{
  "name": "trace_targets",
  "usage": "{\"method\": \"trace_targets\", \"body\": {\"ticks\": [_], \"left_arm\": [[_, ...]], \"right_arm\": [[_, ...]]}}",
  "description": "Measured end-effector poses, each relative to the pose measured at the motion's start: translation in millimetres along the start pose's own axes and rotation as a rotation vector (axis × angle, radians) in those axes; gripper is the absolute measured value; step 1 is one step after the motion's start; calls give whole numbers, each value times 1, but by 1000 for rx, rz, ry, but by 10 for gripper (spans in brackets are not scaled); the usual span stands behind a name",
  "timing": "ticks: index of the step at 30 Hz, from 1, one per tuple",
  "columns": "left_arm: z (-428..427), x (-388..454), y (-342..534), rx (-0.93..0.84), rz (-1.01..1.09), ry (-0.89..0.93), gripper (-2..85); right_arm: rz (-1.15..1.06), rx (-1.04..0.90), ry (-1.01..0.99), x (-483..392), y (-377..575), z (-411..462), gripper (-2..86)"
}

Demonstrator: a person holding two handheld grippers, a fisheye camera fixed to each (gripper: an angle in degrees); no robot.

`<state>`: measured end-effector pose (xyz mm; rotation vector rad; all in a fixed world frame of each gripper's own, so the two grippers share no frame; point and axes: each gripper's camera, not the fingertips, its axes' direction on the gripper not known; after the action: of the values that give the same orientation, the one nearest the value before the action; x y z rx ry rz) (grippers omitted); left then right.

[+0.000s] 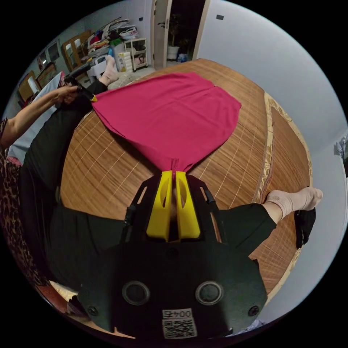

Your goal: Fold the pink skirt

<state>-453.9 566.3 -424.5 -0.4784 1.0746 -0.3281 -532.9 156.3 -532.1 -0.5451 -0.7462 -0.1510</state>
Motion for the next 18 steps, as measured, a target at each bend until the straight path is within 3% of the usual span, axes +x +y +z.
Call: {"method": "trace_targets", "body": {"ticks": [9,18], "left_arm": [[39,-18,-3,-44,-44,-17,19],[73,-29,-16,-100,-62,-118,20]], "right_arm": [[-150,-175,-46,17,-15,43,20],[-99,-257,-101,86,-21,60,35]]}}
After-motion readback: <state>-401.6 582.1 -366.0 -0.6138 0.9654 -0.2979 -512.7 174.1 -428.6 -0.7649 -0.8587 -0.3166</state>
